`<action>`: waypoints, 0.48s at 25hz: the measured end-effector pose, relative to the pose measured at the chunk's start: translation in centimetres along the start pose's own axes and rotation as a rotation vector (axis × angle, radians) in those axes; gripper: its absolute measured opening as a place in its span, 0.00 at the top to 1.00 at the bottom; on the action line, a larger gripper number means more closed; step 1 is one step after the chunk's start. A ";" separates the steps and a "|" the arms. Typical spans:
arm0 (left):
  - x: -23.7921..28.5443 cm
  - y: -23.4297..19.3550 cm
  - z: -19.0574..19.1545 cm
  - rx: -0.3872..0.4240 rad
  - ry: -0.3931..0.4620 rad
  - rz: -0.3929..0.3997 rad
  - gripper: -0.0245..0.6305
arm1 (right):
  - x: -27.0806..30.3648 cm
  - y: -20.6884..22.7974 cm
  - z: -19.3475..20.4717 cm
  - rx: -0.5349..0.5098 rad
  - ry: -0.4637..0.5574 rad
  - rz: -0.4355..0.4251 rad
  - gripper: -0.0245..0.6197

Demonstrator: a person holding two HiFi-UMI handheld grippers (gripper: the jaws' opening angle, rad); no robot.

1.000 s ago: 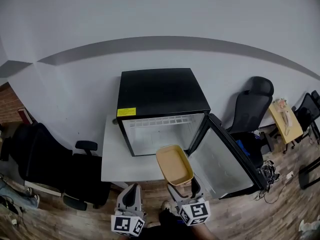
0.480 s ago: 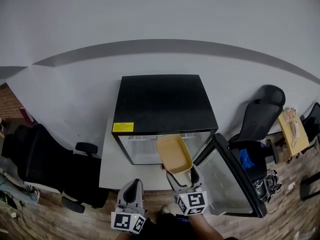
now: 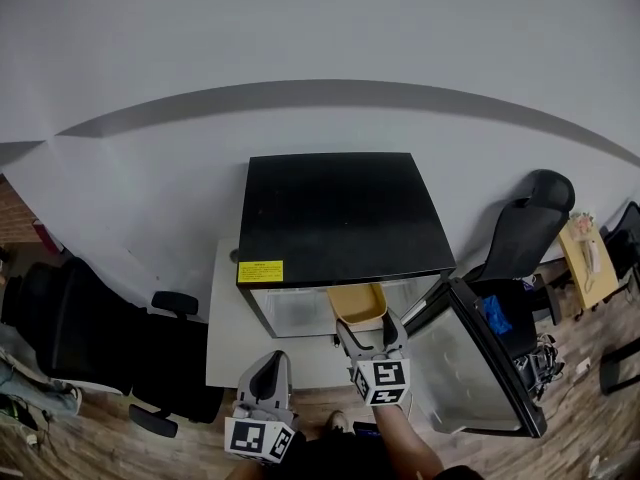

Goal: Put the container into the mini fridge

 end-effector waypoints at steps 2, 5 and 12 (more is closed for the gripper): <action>0.4 -0.6 0.0 0.000 -0.002 0.005 0.95 | 1.0 0.2 0.2 -0.009 -0.009 0.014 0.31; 1.0 -1.4 0.1 -0.009 -0.009 0.010 0.95 | 2.4 0.4 0.1 -0.025 -0.019 0.034 0.31; 1.9 -2.5 0.0 -0.015 -0.012 0.016 0.95 | 5.4 1.4 -0.1 -0.048 -0.035 0.070 0.31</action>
Point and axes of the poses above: the fingertips, and each gripper's own axes: x forward along the fingers, y to its right, z out of its underside, the point moved 8 cm from there along -x, backward along the fingers, and after that the axes turned 15 degrees about -z, right-handed, at the moved point
